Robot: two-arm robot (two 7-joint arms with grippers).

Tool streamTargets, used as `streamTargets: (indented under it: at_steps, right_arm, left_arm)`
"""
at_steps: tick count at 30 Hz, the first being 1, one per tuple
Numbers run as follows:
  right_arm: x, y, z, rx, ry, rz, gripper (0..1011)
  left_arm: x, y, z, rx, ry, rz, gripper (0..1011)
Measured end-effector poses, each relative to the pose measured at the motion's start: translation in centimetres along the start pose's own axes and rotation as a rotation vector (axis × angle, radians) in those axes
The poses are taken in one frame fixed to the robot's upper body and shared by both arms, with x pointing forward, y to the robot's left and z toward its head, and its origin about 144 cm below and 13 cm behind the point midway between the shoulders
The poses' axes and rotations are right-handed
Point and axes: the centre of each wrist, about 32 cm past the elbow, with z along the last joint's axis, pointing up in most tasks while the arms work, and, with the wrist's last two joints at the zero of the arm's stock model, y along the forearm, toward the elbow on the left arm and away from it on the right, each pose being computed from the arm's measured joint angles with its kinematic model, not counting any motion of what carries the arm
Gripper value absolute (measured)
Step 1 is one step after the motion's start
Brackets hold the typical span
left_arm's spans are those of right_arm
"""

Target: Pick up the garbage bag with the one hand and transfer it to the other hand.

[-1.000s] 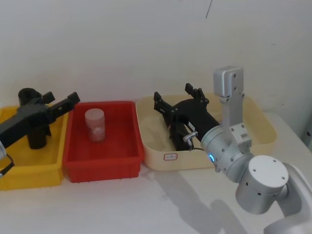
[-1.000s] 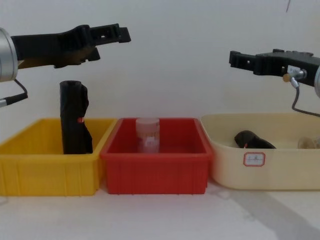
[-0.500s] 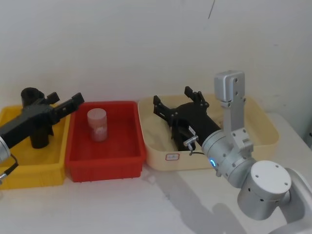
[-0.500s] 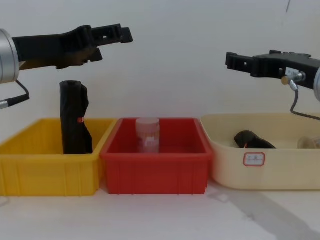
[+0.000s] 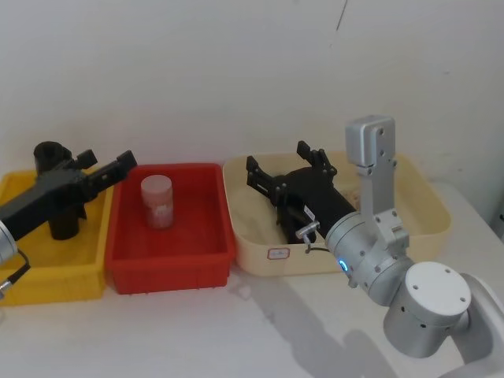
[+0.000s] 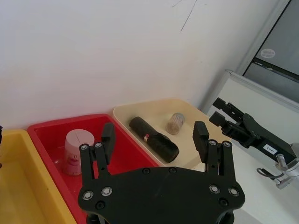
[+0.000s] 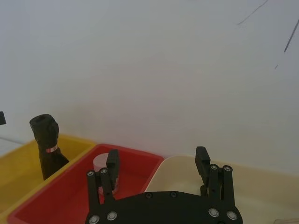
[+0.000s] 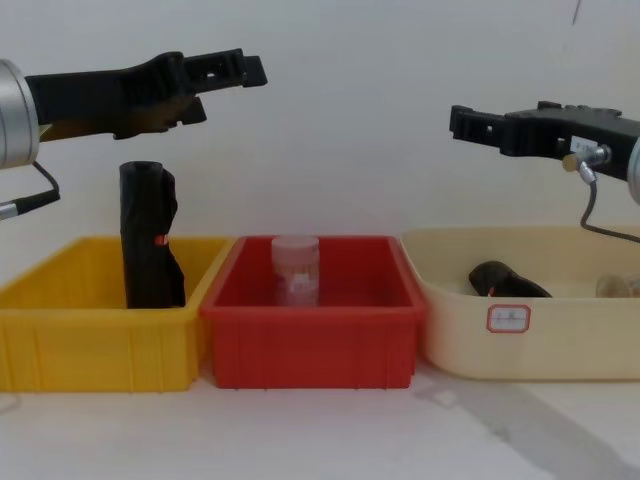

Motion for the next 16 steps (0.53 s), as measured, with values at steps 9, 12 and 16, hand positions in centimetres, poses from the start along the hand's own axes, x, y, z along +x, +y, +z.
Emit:
streamTargets:
  at_steps: [9, 12, 16]
  right_arm:
    - [-0.04, -0.03, -0.01, 0.000, 0.000, 0.001, 1001]
    - [-0.05, -0.03, -0.01, 0.000, 0.000, 0.001, 1001]
    - [-0.05, -0.04, 0.00, 0.000, 0.000, 0.002, 1001]
  left_arm:
    - [0.00, 0.00, 0.00, 0.000, 0.000, -0.001, 1001]
    - [0.00, 0.00, 0.00, 0.000, 0.000, -0.001, 1001]
    - [0.00, 0.00, 0.00, 0.000, 0.000, -0.001, 1001]
